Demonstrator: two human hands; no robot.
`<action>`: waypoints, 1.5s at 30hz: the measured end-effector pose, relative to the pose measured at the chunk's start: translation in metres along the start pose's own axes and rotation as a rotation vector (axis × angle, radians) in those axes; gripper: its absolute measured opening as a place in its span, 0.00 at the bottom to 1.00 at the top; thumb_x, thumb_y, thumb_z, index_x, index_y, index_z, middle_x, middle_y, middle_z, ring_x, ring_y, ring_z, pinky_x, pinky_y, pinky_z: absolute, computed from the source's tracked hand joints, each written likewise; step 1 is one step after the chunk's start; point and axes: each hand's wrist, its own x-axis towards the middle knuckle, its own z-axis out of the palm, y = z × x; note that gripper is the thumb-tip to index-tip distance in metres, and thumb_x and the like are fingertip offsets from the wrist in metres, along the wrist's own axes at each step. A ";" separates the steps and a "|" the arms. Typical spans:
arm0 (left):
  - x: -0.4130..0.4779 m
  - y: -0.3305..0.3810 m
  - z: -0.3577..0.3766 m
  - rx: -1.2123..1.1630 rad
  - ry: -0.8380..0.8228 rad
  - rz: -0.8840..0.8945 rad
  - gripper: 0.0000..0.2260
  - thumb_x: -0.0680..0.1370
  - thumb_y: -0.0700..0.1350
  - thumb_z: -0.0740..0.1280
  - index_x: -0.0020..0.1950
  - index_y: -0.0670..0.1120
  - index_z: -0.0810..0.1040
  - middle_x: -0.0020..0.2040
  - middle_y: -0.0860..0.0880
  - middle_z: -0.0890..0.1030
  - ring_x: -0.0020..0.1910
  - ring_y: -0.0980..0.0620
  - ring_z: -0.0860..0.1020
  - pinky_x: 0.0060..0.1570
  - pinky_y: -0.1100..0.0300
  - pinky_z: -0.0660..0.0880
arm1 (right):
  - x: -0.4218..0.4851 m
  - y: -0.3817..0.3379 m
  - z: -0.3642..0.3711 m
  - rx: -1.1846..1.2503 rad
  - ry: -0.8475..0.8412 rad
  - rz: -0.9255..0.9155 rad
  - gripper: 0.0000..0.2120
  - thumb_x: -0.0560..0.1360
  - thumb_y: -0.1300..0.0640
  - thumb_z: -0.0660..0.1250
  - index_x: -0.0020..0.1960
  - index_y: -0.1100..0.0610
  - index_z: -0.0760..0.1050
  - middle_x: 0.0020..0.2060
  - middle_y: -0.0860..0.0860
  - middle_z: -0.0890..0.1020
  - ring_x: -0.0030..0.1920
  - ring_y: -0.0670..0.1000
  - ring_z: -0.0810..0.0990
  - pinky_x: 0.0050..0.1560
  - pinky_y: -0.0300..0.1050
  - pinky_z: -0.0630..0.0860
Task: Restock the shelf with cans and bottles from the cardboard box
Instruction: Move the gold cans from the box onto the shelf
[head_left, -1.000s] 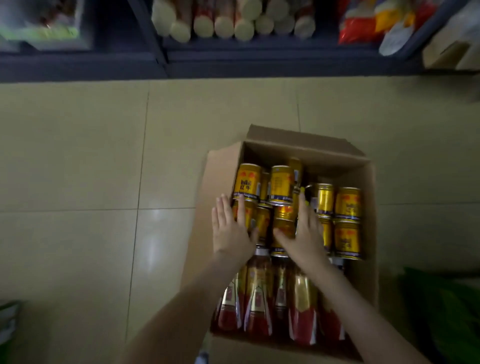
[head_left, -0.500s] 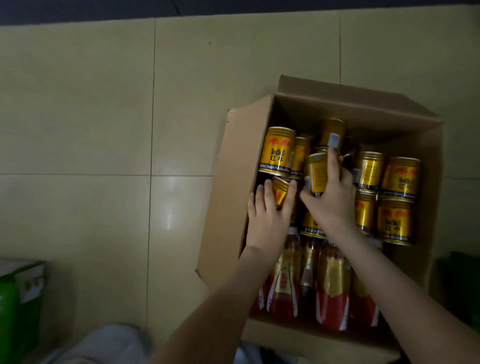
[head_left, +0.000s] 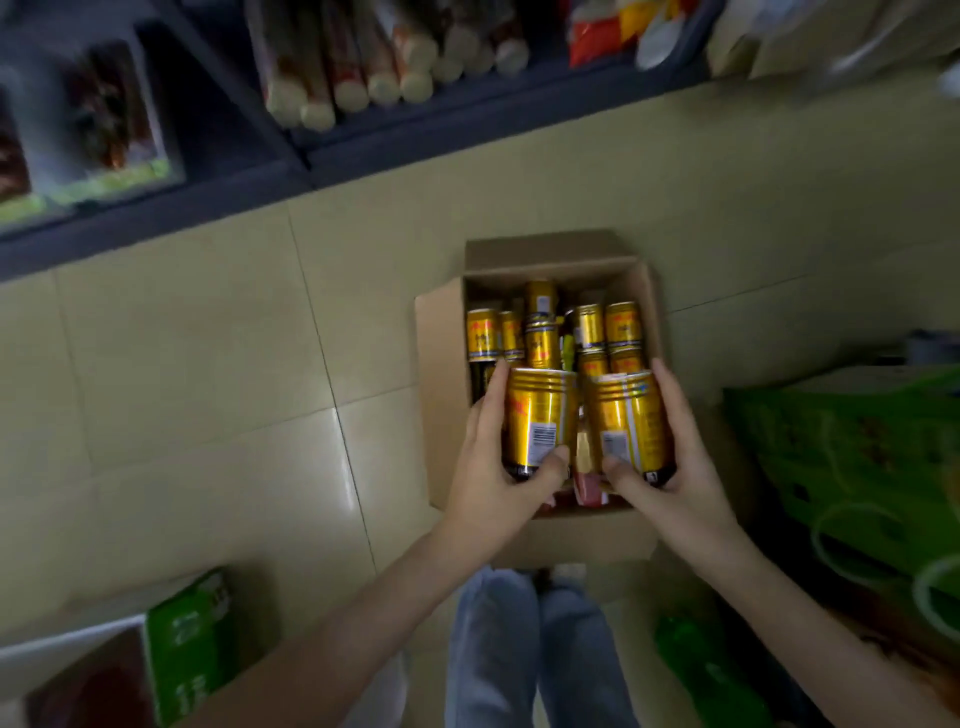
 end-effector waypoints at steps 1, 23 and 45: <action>-0.010 0.027 0.000 -0.047 -0.014 0.008 0.41 0.71 0.54 0.70 0.78 0.54 0.50 0.72 0.50 0.67 0.70 0.50 0.69 0.65 0.43 0.71 | -0.015 -0.026 -0.003 0.085 0.029 -0.008 0.40 0.71 0.64 0.70 0.71 0.35 0.56 0.66 0.37 0.70 0.63 0.37 0.74 0.52 0.35 0.77; -0.473 0.291 0.206 -0.078 -0.884 0.622 0.35 0.75 0.43 0.71 0.71 0.62 0.53 0.67 0.53 0.67 0.60 0.58 0.76 0.58 0.57 0.76 | -0.632 -0.116 -0.162 0.622 0.579 -0.555 0.31 0.72 0.53 0.67 0.71 0.36 0.62 0.66 0.46 0.76 0.61 0.52 0.79 0.48 0.47 0.81; -0.801 0.430 0.452 -0.123 -1.531 1.097 0.35 0.74 0.45 0.71 0.72 0.65 0.55 0.65 0.61 0.70 0.60 0.62 0.75 0.62 0.56 0.74 | -1.052 -0.113 -0.263 0.239 1.402 -0.640 0.44 0.62 0.56 0.77 0.70 0.34 0.61 0.63 0.53 0.77 0.56 0.52 0.82 0.51 0.50 0.80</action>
